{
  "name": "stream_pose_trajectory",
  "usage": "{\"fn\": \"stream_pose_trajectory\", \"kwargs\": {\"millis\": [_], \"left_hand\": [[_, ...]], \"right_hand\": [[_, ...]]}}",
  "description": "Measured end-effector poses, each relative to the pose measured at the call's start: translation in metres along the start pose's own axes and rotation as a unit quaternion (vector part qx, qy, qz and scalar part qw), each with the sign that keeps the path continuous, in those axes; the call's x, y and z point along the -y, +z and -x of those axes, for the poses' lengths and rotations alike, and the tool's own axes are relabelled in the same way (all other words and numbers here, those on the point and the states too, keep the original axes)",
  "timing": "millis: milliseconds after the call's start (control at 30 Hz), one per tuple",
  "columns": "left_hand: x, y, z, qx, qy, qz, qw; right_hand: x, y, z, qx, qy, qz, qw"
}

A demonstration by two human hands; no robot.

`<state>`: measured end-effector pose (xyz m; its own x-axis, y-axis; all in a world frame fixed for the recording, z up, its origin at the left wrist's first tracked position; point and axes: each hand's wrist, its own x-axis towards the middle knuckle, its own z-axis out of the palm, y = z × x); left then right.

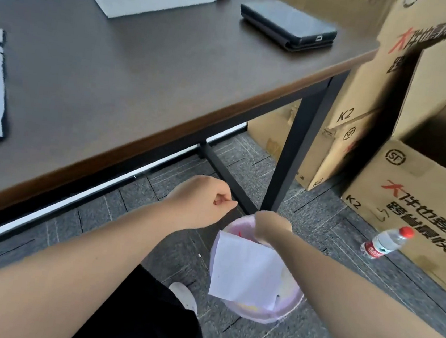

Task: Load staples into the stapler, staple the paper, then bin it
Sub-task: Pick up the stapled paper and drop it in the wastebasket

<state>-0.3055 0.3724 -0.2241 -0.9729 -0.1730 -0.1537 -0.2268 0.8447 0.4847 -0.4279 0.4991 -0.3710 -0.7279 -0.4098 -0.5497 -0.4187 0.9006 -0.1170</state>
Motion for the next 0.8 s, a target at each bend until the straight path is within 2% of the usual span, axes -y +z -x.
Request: {"fn": "stream_pose_trajectory", "kwargs": {"millis": [100, 167, 233, 300, 433, 500, 600, 800], "left_hand": [[-0.026, -0.025, 0.014, -0.038, 0.023, 0.017, 0.999], [-0.043, -0.043, 0.030, -0.061, 0.044, 0.022, 0.997], [-0.059, -0.062, 0.050, -0.093, 0.082, 0.017, 0.992], [-0.073, -0.084, 0.071, -0.137, 0.114, 0.024, 0.984], [-0.075, -0.134, 0.108, -0.237, 0.115, 0.065, 0.963], [-0.064, -0.158, 0.125, -0.274, 0.091, 0.065, 0.955], [-0.031, -0.187, 0.149, -0.315, 0.011, 0.046, 0.948], [0.054, -0.226, 0.198, -0.351, -0.138, 0.040, 0.925]], "right_hand": [[0.008, -0.045, 0.030, -0.064, -0.079, 0.071, 0.992], [0.014, -0.080, 0.059, -0.076, -0.123, 0.079, 0.986], [0.022, -0.115, 0.090, -0.080, -0.175, 0.057, 0.980], [0.035, -0.153, 0.132, -0.126, -0.221, 0.034, 0.966], [0.063, -0.220, 0.222, -0.212, -0.288, -0.060, 0.932], [0.085, -0.242, 0.248, -0.240, -0.329, -0.077, 0.910], [0.134, -0.256, 0.260, -0.254, -0.368, -0.069, 0.892], [0.252, -0.247, 0.250, -0.188, -0.421, -0.052, 0.886]]}}
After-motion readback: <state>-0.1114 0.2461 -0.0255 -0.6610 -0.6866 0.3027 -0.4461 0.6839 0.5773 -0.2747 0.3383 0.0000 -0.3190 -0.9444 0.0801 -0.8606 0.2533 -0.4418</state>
